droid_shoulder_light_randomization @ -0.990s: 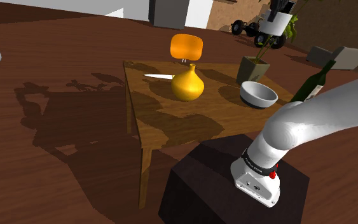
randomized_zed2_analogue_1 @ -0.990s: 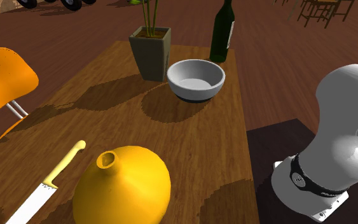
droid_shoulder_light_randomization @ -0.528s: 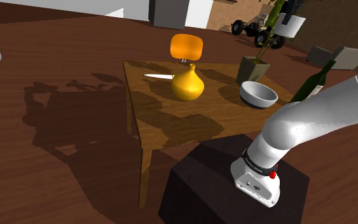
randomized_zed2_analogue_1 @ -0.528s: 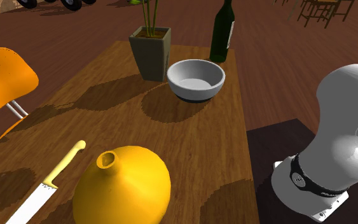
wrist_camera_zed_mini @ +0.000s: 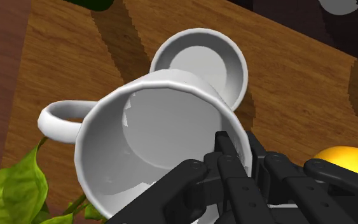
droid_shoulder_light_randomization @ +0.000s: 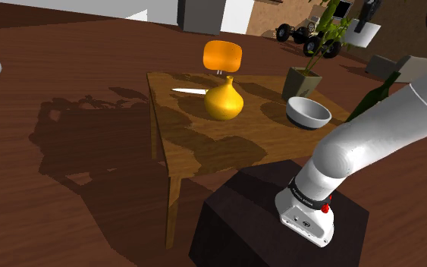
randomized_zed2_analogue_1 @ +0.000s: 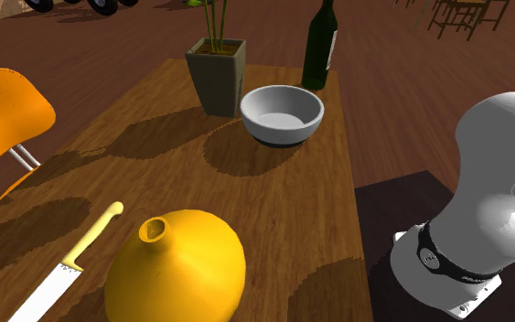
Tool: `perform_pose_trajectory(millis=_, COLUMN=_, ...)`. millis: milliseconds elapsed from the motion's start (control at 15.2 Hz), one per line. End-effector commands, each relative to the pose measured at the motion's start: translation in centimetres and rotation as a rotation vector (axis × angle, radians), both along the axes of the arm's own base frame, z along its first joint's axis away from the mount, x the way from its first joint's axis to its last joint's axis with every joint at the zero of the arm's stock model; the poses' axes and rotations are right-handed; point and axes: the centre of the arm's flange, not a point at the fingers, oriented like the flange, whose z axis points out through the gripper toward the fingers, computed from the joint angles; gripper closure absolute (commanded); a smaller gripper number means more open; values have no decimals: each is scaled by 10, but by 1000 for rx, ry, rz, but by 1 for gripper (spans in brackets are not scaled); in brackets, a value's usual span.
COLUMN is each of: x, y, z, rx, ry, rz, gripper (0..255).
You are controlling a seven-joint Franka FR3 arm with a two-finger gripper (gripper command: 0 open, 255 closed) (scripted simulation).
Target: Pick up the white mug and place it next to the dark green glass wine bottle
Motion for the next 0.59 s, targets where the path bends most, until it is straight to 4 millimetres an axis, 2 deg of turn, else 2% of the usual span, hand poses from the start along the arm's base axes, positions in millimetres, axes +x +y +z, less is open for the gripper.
perform_pose_trajectory(millis=0, x=-12, y=-24, z=1, rx=-2, ry=1, rz=2, gripper=255)
perform_pose_trajectory(millis=528, x=-58, y=-119, z=1, rx=-2, ry=1, rz=3, gripper=255)
